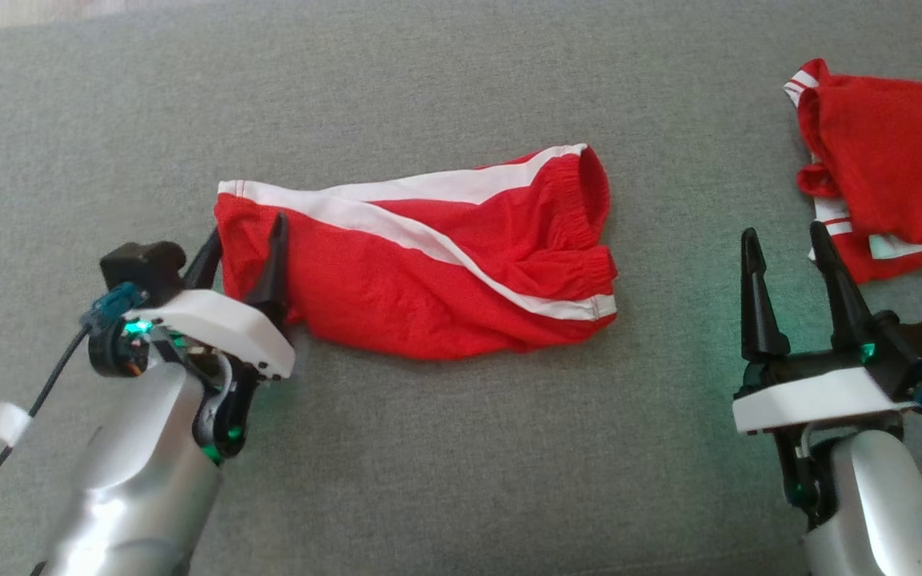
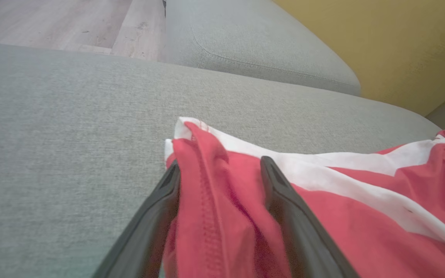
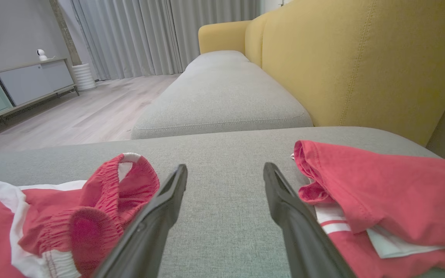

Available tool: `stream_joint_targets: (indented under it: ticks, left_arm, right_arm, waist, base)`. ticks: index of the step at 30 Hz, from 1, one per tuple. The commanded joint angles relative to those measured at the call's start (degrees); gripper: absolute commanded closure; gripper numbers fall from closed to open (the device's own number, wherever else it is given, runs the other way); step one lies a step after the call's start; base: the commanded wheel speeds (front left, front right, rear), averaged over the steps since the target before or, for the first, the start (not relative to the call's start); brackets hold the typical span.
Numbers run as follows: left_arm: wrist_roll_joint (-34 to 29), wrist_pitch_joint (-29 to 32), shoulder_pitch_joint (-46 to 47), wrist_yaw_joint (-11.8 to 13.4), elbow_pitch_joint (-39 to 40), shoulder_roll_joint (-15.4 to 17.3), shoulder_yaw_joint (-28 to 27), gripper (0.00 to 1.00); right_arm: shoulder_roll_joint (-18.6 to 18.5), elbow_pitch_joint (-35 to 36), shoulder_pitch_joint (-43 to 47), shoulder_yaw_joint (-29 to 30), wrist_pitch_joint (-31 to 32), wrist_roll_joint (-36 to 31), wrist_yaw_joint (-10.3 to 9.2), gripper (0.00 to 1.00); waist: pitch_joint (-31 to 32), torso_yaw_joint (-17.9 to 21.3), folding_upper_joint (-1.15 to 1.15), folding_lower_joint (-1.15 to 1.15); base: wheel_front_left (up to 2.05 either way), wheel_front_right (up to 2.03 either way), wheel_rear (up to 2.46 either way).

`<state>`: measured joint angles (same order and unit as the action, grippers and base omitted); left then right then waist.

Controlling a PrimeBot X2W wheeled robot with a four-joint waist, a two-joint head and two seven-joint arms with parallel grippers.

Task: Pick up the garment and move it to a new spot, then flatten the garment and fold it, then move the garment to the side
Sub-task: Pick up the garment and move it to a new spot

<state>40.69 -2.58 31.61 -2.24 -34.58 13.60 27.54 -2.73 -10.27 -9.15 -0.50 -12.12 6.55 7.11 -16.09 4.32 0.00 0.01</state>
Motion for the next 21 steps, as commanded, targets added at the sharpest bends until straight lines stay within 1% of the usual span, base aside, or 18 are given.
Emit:
stream_joint_targets:
  ticks: [1, 7, 14, 17, 21]
  left_arm:
    - [0.06, -1.25, 2.84, -0.21, 0.89, 1.30, -2.64, 0.00]
    - [0.28, -4.72, 3.08, -0.92, -1.38, 1.26, -3.29, 0.00]
    - [-0.62, -8.10, 1.50, -1.33, 1.12, 1.36, -2.62, 0.00]
    - [-1.43, -9.67, -0.89, -0.56, 3.46, 1.46, -2.39, 0.00]
    - [-2.71, -11.32, -6.13, 1.64, 7.40, 1.33, -2.51, 0.00]
  right_arm:
    - [-0.15, 1.34, -1.66, -1.01, -0.58, 0.10, 0.37, 0.00]
    - [-0.15, 0.40, -1.62, -0.53, -0.96, -0.15, 0.37, 0.00]
    - [-0.15, 0.10, -1.39, 0.10, -0.62, -1.63, 0.37, 0.00]
    - [-0.15, -0.07, -0.79, 0.63, -0.20, -2.53, 0.37, 0.00]
    - [-0.15, -0.28, 0.91, 1.28, 0.31, -2.79, 0.37, 0.00]
  waist:
    - [-0.05, -0.19, 0.00, -0.01]
    - [0.81, -1.44, 0.00, -0.01]
    - [4.42, -3.92, 0.00, -0.01]
    - [6.68, -5.14, 0.00, -0.01]
    - [9.82, -6.73, 0.00, -0.01]
  base:
    - [0.00, 0.00, 0.00]
    - [0.00, 0.00, 0.00]
    - [0.00, 0.00, 0.00]
    - [0.00, 0.00, 0.00]
    - [0.00, 0.00, 0.00]
